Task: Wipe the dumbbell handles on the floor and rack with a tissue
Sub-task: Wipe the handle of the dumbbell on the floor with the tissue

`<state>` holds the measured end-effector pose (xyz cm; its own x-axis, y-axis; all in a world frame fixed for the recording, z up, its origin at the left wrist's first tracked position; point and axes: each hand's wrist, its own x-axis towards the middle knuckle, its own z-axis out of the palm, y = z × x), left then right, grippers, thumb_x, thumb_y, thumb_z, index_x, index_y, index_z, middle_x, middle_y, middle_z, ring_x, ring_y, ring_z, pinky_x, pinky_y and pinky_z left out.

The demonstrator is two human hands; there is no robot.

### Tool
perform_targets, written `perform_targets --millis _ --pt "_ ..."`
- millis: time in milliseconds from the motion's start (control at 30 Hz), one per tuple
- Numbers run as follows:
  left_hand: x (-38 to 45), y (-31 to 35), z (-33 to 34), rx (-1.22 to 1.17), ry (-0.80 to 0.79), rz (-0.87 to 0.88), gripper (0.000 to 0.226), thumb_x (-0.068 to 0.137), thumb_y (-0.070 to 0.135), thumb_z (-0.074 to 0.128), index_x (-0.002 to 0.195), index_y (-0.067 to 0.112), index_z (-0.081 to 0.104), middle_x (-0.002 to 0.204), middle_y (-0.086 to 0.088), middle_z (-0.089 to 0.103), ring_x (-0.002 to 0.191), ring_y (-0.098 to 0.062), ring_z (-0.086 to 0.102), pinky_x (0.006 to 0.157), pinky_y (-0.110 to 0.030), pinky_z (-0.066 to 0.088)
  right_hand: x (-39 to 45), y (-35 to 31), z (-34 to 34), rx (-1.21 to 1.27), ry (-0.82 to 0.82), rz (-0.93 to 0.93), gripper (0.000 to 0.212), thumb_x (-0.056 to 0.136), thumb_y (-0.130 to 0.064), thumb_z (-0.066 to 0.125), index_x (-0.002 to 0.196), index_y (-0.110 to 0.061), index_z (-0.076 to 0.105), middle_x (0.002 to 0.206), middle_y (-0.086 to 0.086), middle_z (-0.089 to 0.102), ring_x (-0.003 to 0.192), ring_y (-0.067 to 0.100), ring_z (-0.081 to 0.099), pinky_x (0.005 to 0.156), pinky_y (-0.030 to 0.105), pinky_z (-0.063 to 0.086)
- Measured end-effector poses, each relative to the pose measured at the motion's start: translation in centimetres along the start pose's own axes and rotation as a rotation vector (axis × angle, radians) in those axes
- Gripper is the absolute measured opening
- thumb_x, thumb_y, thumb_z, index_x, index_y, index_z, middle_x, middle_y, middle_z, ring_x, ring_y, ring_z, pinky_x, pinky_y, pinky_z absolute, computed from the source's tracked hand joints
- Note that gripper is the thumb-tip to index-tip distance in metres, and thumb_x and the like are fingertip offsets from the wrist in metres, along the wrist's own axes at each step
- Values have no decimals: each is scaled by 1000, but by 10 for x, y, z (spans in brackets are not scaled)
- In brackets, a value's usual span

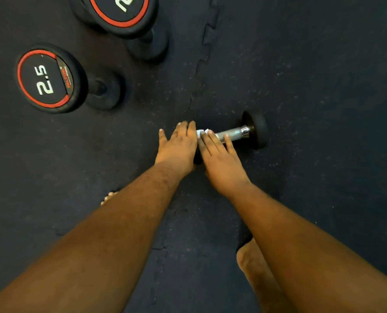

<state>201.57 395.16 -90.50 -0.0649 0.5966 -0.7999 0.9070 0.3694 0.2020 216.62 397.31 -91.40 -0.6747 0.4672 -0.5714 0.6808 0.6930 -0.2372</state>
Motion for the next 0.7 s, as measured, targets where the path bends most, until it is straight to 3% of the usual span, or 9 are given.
perform_targets --millis 67,233,333,400,500,567,633,700 --pt "1 -1 -2 -9 -15 1 123 75 34 86 160 12 0 167 -10 9 155 -24 14 121 -65 11 -23 11 13 -73 35 65 83 90 -16 57 160 -9 13 168 10 11 156 24 3 122 59 9" --pt "6 -1 -10 -43 -51 -1 131 67 37 91 159 12 1 166 -10 12 153 -27 21 122 -63 10 -15 16 25 -26 154 372 93 88 -13 62 158 3 3 165 24 3 154 38 4 124 52 8" --pt "6 -3 -11 -29 -30 13 128 67 34 89 159 11 4 165 -9 14 152 -25 23 122 -63 11 -8 -7 30 -93 136 164 84 91 -18 55 158 1 8 166 21 7 154 35 4 123 57 11" --pt "6 -3 -11 -27 -27 13 125 68 32 88 159 11 5 165 -9 15 152 -25 23 122 -63 12 -3 -3 21 -140 84 55 72 94 -18 49 158 -4 18 165 16 20 154 30 12 121 61 13" --pt "6 -2 -9 4 -38 14 128 69 37 89 159 12 2 166 -9 13 153 -24 20 122 -63 11 25 10 0 -164 14 91 46 95 -18 51 140 -11 47 134 10 54 133 30 45 116 70 15" --pt "5 -2 -8 6 -41 18 131 68 39 89 159 11 0 166 -9 12 154 -24 17 122 -63 11 46 10 -10 -107 -45 94 32 96 -18 50 127 -14 54 120 8 59 118 30 53 119 66 14" --pt "4 -2 -9 -5 -52 22 131 68 39 89 159 11 0 166 -9 11 155 -24 15 122 -64 10 49 4 -13 -38 -42 50 38 96 -18 51 134 -12 51 127 10 58 124 31 51 122 58 15" --pt "6 -3 -12 -19 -49 24 127 69 37 89 159 12 2 166 -8 13 154 -24 17 121 -64 12 28 -3 -6 6 6 35 56 95 -17 50 149 -8 38 148 13 47 143 30 37 124 54 12"
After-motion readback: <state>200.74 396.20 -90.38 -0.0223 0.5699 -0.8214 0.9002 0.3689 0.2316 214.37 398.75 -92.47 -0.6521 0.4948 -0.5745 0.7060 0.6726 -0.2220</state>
